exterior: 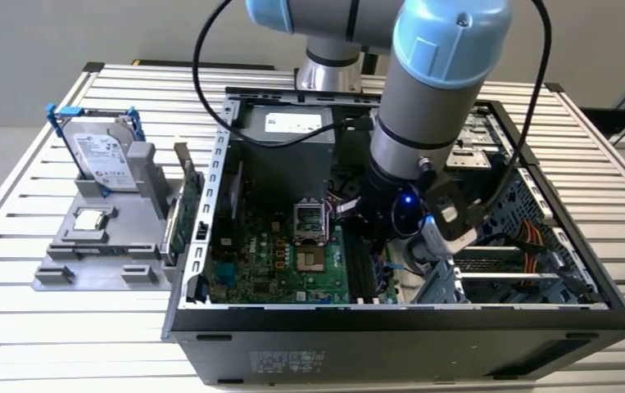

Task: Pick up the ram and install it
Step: 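Insert the ram into the slot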

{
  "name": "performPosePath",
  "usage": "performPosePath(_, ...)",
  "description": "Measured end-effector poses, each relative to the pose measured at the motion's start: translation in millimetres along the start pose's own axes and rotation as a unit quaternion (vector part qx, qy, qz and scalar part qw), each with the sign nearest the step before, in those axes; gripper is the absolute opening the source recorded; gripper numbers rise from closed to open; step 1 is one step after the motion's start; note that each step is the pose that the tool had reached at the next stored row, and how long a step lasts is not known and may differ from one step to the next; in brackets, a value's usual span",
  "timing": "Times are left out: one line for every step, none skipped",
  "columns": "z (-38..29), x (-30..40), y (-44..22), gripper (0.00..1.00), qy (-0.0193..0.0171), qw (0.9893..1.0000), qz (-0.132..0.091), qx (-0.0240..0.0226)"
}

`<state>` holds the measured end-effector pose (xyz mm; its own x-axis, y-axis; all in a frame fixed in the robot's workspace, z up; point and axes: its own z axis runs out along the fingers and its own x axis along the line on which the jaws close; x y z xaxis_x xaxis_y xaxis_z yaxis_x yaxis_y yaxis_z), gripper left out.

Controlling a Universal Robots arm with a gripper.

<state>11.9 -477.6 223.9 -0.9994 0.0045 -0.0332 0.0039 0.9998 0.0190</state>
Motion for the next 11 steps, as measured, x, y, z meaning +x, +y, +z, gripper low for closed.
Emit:
performPosePath(0.5,0.0,0.0,0.0,0.0,1.0,0.0,0.0)
performPosePath(0.9,0.0,-0.1,0.0,0.0,1.0,0.0,0.0001)
performPosePath(1.3,0.1,-0.1,0.0,0.0,1.0,0.0,0.0001)
performPosePath(1.6,0.1,-0.1,0.0,0.0,1.0,0.0,0.0002)
performPosePath(1.7,0.1,-0.1,0.0,0.0001,1.0,0.0,0.0002)
performPosePath(2.0,0.1,-0.1,0.0,0.0,1.0,0.0,0.0001)
performPosePath(2.2,0.2,-0.1,0.0,0.0,1.0,0.0,0.0)
performPosePath(2.3,0.2,-0.1,0.0,0.0,1.0,0.0,0.0001)
performPosePath(2.4,0.2,-0.1,0.0,0.0,1.0,0.0,0.0001)
performPosePath(2.5,0.3,-0.1,0.0,0.0,1.0,0.0,0.0001)
performPosePath(2.6,0.3,-0.1,0.0,0.0,1.0,0.0,0.0)
